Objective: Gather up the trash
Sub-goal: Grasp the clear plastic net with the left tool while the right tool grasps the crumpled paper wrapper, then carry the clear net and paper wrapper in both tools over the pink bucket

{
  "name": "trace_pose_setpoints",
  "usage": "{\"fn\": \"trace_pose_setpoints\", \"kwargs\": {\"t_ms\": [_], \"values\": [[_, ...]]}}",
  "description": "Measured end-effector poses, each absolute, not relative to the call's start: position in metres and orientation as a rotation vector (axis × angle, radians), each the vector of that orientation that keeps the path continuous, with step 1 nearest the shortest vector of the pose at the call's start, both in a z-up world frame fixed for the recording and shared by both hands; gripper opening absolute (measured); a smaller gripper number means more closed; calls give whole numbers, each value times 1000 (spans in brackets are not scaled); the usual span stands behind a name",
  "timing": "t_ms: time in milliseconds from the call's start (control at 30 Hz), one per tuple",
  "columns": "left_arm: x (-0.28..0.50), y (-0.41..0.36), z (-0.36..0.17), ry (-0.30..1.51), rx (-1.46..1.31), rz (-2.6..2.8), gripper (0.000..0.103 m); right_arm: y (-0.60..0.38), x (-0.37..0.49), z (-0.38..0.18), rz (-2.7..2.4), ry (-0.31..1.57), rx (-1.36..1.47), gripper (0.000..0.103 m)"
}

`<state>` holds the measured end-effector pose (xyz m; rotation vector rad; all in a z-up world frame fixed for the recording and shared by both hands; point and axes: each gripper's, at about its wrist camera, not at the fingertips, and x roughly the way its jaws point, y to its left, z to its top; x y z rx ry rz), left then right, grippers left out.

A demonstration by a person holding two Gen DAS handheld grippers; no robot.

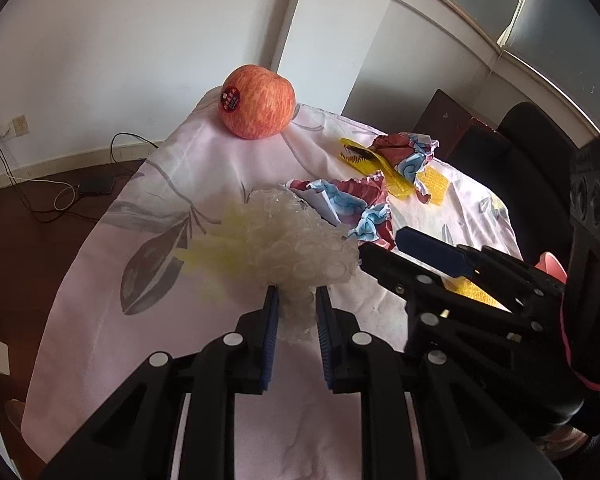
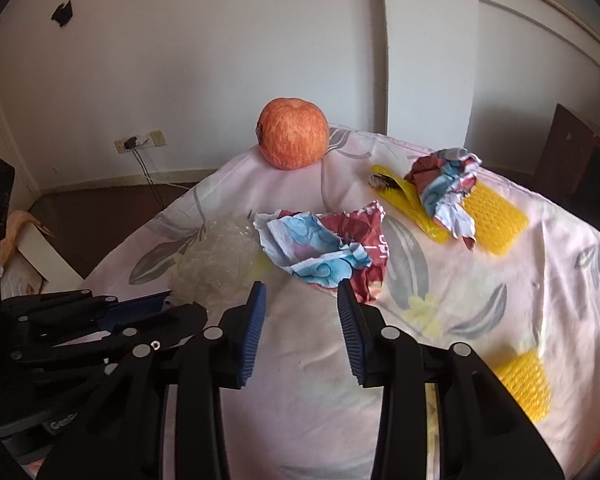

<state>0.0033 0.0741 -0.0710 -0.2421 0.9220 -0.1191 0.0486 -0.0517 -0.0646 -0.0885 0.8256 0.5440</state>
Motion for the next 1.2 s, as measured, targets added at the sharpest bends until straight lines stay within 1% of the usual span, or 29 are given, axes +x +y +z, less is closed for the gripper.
{"fn": "trace_pose_setpoints", "kwargs": {"t_ms": [233, 333, 367, 400, 500, 633, 967, 1200], "values": [[3, 76, -68, 920, -207, -135, 17, -31, 63, -76, 606, 808, -293, 38], [4, 77, -68, 927, -200, -129, 17, -28, 67, -79, 588, 800, -320, 37], [3, 77, -68, 929, -199, -126, 17, -28, 70, -81, 573, 803, -320, 34], [3, 78, -67, 930, -200, -127, 17, -29, 72, -82, 568, 807, -306, 17], [1, 79, -62, 915, -184, -132, 17, -36, 72, -78, 549, 813, -235, 12], [-5, 82, -55, 887, -187, -140, 17, -48, 60, -63, 516, 821, -127, 11], [-32, 75, -45, 843, -197, -108, 18, -80, -3, -33, 428, 832, 139, 11], [-50, 54, -38, 820, -177, -93, 18, -104, -39, -22, 377, 810, 226, 11]]}}
